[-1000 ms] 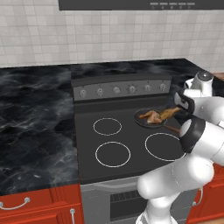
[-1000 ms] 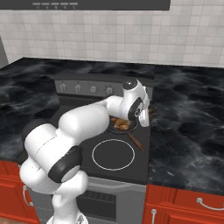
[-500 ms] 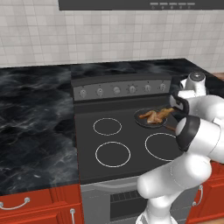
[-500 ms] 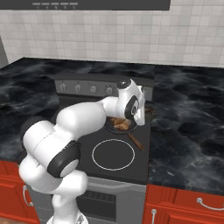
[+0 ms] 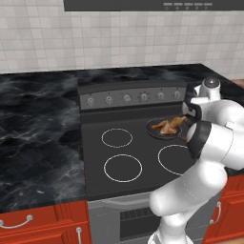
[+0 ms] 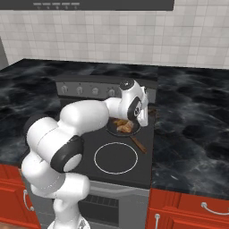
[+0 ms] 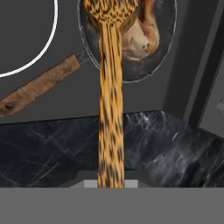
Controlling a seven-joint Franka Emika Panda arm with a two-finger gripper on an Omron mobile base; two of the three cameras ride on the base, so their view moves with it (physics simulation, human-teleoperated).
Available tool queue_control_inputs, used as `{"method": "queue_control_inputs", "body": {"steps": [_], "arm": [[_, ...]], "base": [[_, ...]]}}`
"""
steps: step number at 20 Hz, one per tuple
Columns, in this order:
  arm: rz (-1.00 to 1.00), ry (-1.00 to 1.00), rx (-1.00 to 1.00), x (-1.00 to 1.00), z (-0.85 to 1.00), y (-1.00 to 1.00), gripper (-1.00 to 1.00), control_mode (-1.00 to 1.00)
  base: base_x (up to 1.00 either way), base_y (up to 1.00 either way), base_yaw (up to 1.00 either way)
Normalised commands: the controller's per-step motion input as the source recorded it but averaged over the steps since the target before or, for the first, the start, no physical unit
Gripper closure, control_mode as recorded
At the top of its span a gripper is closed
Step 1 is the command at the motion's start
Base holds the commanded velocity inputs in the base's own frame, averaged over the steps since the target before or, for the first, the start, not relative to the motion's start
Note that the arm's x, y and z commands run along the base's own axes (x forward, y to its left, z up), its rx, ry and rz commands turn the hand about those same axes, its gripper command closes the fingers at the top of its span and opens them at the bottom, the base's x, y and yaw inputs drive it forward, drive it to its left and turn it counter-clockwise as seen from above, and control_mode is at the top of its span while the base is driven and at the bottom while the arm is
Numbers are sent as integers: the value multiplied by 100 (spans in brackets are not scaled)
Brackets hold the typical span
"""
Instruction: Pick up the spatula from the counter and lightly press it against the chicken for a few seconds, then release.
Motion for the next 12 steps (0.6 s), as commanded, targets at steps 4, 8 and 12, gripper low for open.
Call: {"method": "queue_control_inputs", "body": {"steps": [4,8,12], "arm": [[0,0,0,21,-1,0,100,-100],[0,0,0,17,-10,0,100,-100],[0,0,0,13,-20,0,100,-100]], "base": [[0,0,0],[0,0,0],[0,0,0]]}}
